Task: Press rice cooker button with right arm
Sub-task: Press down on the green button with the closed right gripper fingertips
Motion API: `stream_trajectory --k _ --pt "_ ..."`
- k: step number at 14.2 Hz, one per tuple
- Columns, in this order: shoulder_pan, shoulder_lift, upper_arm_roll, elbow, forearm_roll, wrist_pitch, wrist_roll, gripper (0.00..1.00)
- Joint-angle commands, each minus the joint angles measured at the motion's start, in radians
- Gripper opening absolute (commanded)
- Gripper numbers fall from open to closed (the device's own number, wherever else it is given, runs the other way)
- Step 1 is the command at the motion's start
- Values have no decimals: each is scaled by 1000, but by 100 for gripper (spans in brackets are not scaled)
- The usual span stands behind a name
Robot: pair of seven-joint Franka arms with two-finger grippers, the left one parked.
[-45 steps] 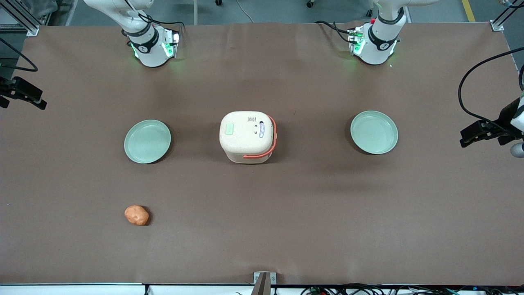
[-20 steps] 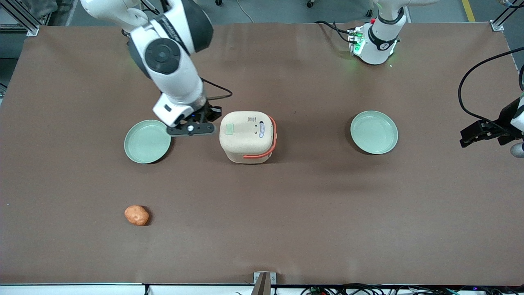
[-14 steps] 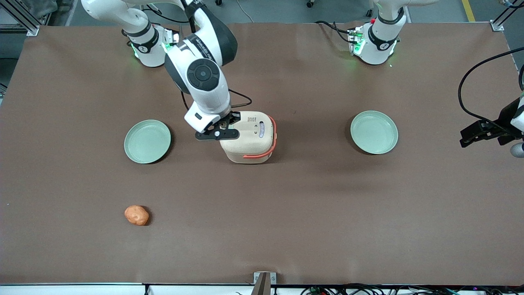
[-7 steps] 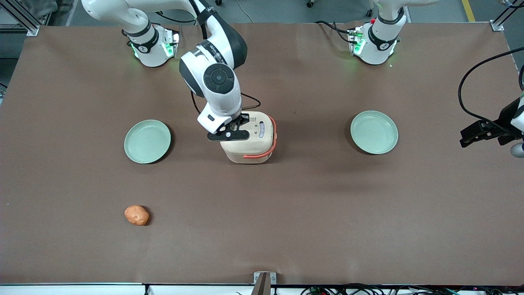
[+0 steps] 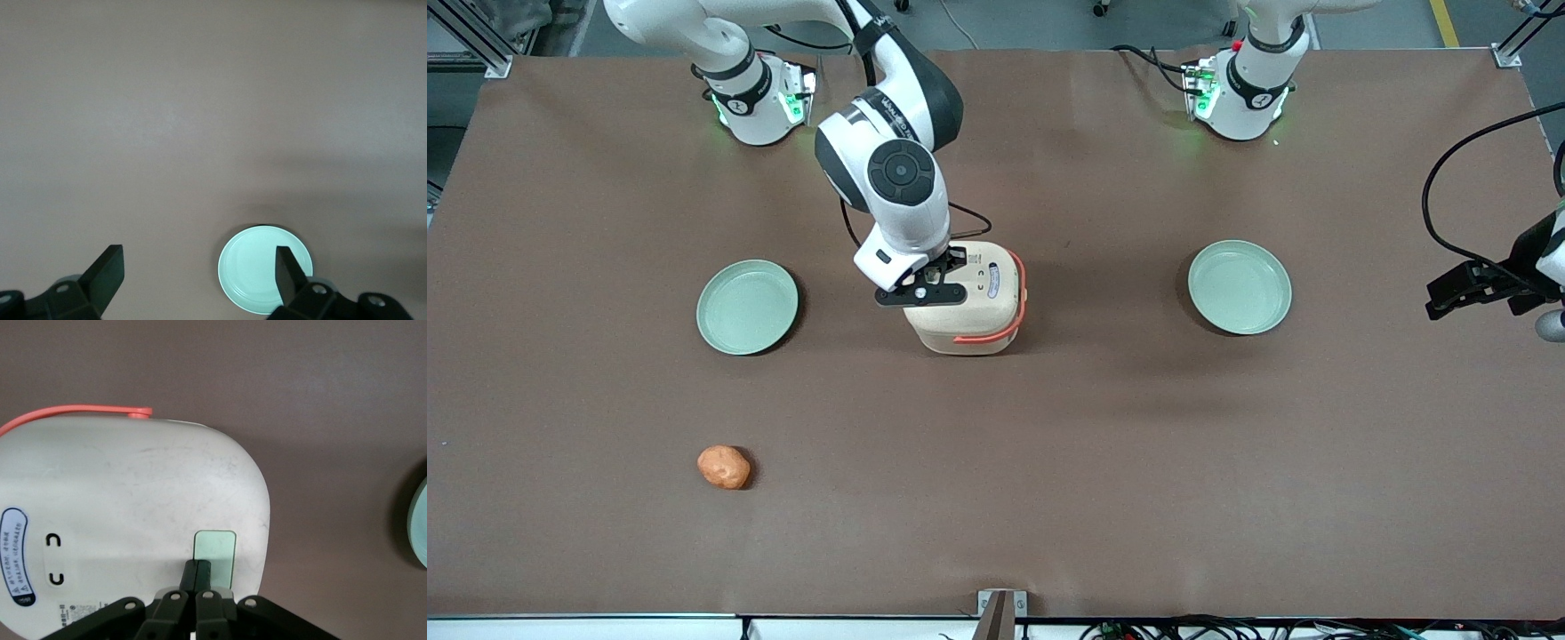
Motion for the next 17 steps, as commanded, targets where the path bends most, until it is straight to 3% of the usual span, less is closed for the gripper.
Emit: stream_trajectory --k 1,17 --pt "-8 23 -7 -54 -6 12 -1 0" --pt "-6 -43 -9 -36 -6 -67 -1 0"
